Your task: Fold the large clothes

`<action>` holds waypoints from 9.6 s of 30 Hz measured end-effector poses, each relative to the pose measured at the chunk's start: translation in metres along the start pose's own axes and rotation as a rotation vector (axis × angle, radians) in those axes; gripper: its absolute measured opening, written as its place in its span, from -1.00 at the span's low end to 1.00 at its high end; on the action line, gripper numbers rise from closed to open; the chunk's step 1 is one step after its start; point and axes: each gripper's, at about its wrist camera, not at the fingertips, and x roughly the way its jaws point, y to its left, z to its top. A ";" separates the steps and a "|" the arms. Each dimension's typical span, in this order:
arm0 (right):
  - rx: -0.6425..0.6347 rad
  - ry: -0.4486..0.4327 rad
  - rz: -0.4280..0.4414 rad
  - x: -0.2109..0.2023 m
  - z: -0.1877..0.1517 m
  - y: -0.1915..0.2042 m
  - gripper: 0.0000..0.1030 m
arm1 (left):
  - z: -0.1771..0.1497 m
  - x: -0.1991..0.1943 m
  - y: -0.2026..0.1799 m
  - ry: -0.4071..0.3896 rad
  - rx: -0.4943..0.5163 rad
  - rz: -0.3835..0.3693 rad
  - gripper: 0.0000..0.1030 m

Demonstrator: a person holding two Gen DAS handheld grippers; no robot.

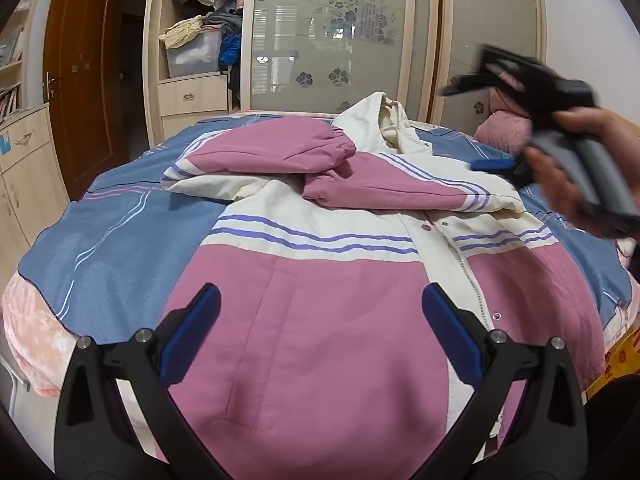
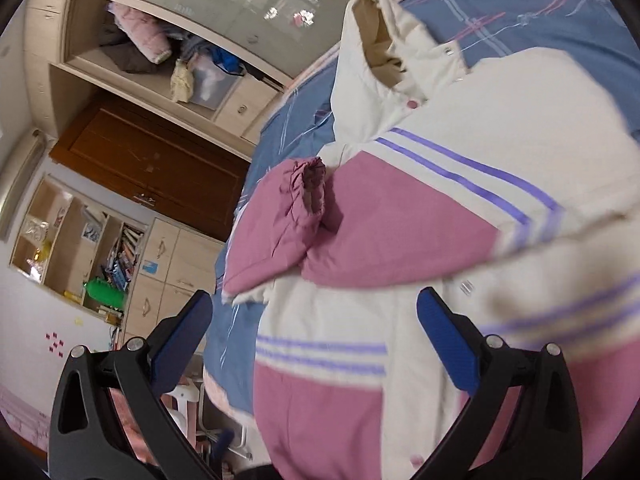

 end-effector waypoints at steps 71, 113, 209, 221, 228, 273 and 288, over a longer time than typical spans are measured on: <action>-0.366 -0.304 -0.641 -0.034 0.065 -0.012 -0.66 | 0.004 0.017 -0.003 0.018 -0.004 -0.035 0.96; -0.555 -0.511 -0.498 -0.174 -0.233 -0.079 0.97 | -0.022 -0.012 -0.013 -0.029 0.078 -0.011 0.96; -0.440 -0.356 -0.527 0.001 0.173 -0.015 -0.96 | 0.076 0.139 -0.014 0.087 0.021 -0.020 0.96; -0.436 -0.414 -0.370 -0.022 0.098 -0.024 -0.96 | 0.206 0.198 -0.062 -0.046 0.150 0.100 0.96; -0.433 -0.407 -0.336 -0.034 0.099 -0.031 -0.96 | 0.308 0.309 -0.098 0.015 0.265 0.234 0.96; -0.384 -0.402 -0.501 -0.128 -0.021 -0.057 0.64 | 0.093 0.210 -0.053 0.121 0.255 -0.066 -0.45; -0.655 -0.311 -0.545 0.029 0.025 0.038 0.97 | 0.099 0.193 -0.039 0.196 0.352 -0.190 0.81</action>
